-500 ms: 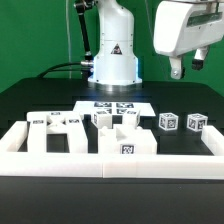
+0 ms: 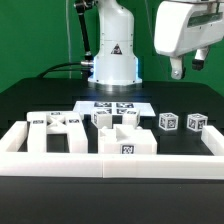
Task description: Assemble chair
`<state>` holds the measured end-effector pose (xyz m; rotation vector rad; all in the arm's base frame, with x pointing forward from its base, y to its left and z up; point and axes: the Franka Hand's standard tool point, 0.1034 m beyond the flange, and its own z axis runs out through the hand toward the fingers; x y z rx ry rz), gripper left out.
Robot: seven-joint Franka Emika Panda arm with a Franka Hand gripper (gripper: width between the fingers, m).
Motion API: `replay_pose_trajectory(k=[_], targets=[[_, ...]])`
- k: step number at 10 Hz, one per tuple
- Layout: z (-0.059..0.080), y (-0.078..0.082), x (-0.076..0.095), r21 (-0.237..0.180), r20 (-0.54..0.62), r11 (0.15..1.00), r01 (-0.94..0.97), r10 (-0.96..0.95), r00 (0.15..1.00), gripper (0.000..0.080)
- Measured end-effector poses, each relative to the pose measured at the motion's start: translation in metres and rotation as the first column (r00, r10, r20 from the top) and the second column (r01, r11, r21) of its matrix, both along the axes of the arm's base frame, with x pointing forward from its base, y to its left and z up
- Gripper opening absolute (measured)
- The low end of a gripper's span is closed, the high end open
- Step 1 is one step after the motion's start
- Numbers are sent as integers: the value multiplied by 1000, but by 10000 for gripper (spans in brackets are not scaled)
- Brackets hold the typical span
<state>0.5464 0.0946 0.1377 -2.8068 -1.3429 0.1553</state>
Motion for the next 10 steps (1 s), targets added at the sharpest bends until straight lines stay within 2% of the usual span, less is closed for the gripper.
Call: replay_pose_trajectory(k=[1, 4, 8, 9, 10], targets=[[-1, -1, 0, 0, 0, 1000, 3, -3, 1000, 650], [-16, -16, -3, -26, -3, 963, 268, -268, 963, 650], [-15, -14, -3, -44, 8, 884, 465, -465, 885, 650], [-18, -23, -3, -48, 3, 809, 586, -587, 810, 650], [-31, -36, -2, -52, -11, 790, 611, -612, 791, 650]])
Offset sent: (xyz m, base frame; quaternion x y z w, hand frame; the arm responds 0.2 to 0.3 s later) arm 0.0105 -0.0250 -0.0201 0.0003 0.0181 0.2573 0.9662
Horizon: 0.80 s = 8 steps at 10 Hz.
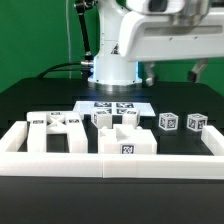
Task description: Assemble chair
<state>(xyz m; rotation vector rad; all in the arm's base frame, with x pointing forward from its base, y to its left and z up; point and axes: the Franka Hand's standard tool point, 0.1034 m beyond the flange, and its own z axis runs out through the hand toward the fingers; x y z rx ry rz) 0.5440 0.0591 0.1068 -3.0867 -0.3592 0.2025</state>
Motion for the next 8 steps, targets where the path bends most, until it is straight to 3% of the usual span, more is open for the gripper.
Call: replay_pose_trajectory(k=[2, 3, 8], targets=[[-30, -12, 4, 11, 12, 1000, -9, 9, 1000, 650], [-37, -14, 6, 13, 13, 1000, -9, 9, 1000, 650], [-38, -13, 11, 15, 20, 1000, -3, 3, 1000, 650]])
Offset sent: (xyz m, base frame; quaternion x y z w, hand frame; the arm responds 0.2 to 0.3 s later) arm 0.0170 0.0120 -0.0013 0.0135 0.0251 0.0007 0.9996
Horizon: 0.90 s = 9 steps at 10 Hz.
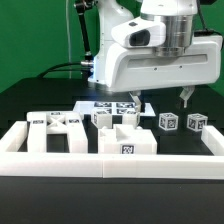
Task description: Assemble chair
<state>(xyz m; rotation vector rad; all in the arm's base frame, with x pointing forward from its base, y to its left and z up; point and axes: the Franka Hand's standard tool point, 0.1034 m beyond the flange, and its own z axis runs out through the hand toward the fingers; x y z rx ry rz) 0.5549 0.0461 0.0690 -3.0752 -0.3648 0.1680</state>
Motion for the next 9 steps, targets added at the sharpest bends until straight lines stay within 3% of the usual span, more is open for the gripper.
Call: replay_pose_trajectory(k=[3, 9], targets=[[-21, -11, 18, 3, 22, 1000, 30, -30, 999, 650], [-47, -14, 4, 5, -24, 999, 45, -45, 999, 650]])
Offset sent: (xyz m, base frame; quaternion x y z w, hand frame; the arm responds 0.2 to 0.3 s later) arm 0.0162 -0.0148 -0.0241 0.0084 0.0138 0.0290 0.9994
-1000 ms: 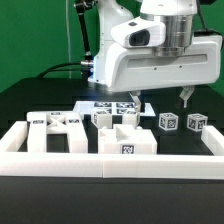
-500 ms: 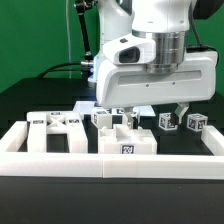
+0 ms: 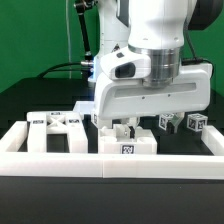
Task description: Assemble chair
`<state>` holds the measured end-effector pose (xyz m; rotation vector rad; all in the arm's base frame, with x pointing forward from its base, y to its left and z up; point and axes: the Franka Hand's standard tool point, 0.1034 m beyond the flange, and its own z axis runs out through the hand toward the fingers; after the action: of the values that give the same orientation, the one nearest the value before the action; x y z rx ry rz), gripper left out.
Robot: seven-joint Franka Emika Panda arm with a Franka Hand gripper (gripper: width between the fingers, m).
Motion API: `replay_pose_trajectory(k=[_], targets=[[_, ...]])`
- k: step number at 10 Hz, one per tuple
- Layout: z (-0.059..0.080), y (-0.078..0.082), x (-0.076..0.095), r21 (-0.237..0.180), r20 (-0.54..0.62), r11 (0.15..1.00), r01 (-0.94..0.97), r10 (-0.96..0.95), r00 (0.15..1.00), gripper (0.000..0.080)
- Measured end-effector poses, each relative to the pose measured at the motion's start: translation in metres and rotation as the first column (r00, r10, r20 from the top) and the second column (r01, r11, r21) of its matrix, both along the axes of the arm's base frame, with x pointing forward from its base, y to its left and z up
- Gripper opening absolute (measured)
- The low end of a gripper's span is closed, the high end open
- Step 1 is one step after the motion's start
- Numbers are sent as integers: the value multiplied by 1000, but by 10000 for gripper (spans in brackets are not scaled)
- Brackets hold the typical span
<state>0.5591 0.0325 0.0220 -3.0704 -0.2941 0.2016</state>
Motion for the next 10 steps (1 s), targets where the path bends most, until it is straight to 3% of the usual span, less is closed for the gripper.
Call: replay_pose_trajectory(k=[3, 4, 5, 6, 7, 8, 9, 10], targets=[[-9, 1, -4, 1, -14, 1000, -1, 1, 1000, 620], [-10, 1, -5, 0, -16, 1000, -1, 1, 1000, 441], [-10, 1, -5, 1, -16, 1000, -2, 2, 1000, 441], [-10, 1, -5, 1, -16, 1000, -2, 2, 1000, 258], [-10, 1, -5, 1, -16, 1000, -3, 3, 1000, 124], [-10, 1, -5, 1, -16, 1000, -3, 3, 1000, 124], [-9, 1, -4, 1, -15, 1000, -3, 3, 1000, 35], [-9, 1, -4, 1, -15, 1000, -3, 3, 1000, 35]])
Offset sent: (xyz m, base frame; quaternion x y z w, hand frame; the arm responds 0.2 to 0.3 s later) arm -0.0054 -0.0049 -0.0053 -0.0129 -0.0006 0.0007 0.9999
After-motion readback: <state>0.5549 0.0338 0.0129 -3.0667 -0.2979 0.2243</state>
